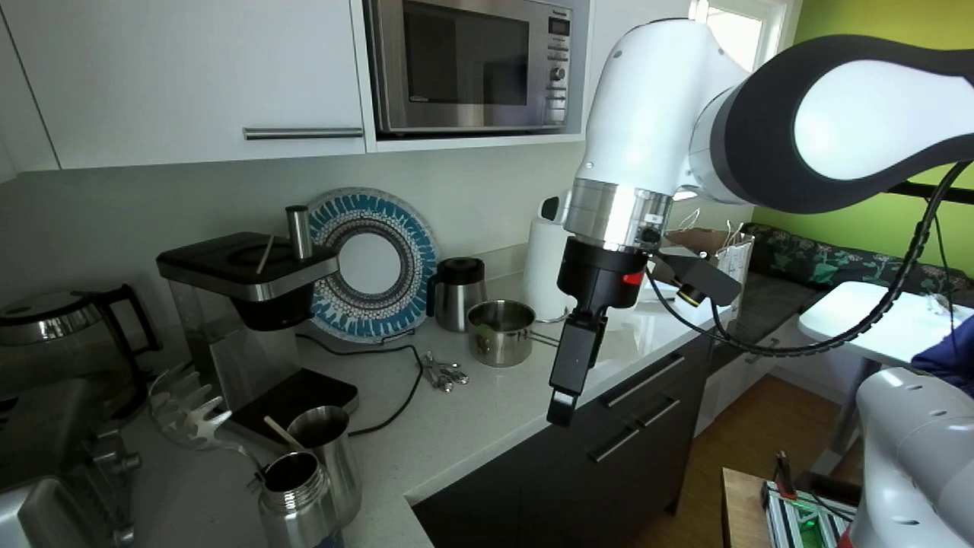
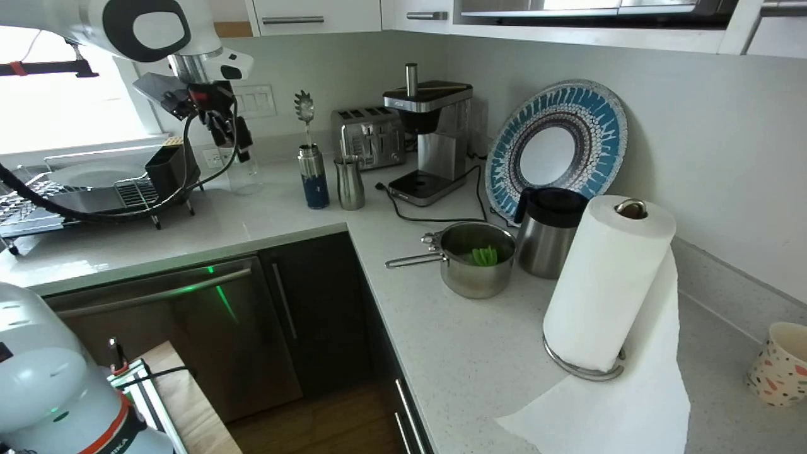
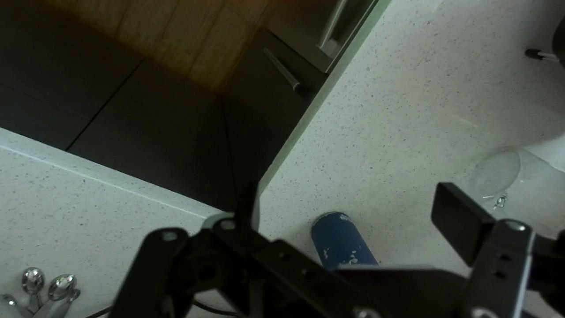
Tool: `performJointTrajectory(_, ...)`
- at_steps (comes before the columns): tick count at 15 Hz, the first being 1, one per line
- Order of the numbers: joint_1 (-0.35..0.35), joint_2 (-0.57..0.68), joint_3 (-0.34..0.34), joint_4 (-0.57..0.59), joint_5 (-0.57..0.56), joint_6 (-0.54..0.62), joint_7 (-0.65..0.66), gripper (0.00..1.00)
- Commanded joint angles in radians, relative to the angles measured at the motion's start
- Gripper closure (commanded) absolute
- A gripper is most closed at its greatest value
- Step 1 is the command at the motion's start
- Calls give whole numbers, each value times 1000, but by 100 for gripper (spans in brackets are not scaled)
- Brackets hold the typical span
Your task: Move the paper towel to the left
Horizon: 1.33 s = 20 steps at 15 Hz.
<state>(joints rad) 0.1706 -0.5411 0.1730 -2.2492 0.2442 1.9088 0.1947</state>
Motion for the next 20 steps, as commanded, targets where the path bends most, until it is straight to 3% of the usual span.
performJointTrajectory(1, -5, 0, 4, 2, 2, -3, -2, 0)
performJointTrajectory(2, -5, 0, 4, 2, 2, -3, -2, 0)
performJointTrajectory(4, -55, -18, 18, -4, -97, 111, 7, 0)
performJointTrajectory(9, -152, -16, -50, 28, -304, 306, -56, 0)
performJointTrajectory(11, -161, -7, -136, 57, -243, 302, -80, 0)
performJointTrajectory(17, -287, -46, -324, 82, -219, 237, -87, 0)
performJointTrajectory(18, -319, -55, -334, 78, -222, 241, -48, 0)
performJointTrajectory(19, -294, -29, -310, 87, -235, 267, -89, 0)
performJointTrajectory(20, -315, -34, -328, 87, -233, 264, -88, 0)
